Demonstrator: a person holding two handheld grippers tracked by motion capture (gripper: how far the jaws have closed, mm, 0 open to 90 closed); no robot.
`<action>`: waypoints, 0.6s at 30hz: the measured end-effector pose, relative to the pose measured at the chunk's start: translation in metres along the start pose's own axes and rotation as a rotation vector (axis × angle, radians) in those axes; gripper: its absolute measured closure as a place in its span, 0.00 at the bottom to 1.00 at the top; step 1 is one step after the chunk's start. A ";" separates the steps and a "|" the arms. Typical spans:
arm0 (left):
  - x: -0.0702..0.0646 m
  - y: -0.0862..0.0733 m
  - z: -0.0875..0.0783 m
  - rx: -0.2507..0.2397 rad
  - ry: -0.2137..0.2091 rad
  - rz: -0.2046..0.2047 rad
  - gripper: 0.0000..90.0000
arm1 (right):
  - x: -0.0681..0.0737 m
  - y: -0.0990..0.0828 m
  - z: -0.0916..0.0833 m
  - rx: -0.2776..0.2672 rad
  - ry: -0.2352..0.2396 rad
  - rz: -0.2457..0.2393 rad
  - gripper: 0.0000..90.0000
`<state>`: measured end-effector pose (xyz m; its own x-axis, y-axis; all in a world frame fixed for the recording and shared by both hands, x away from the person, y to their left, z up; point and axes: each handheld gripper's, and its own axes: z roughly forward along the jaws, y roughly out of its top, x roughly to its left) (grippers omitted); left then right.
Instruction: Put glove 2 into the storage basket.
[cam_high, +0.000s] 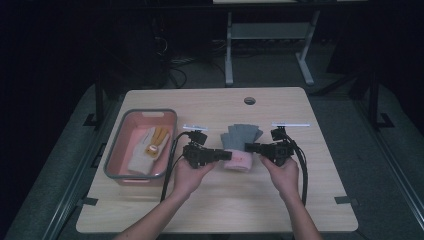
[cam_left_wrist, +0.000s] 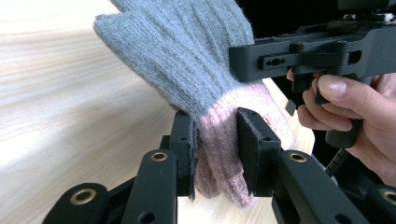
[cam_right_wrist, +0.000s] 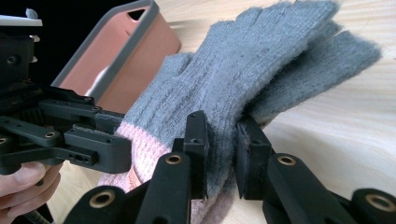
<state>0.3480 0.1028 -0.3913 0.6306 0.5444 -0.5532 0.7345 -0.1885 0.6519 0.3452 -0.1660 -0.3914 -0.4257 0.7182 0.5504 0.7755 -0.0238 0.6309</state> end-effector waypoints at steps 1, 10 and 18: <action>0.001 0.000 -0.003 -0.003 -0.001 0.002 0.76 | 0.002 0.001 0.001 -0.002 0.005 0.005 0.85; 0.005 0.003 -0.023 -0.019 0.015 0.007 0.76 | 0.014 0.011 0.010 -0.012 0.054 -0.001 0.85; 0.011 0.005 -0.042 -0.042 0.024 0.010 0.76 | 0.029 0.020 0.018 -0.016 0.080 -0.008 0.85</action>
<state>0.3476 0.1422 -0.3719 0.6316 0.5624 -0.5337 0.7165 -0.1604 0.6789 0.3565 -0.1329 -0.3732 -0.4686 0.6605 0.5866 0.7645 -0.0295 0.6439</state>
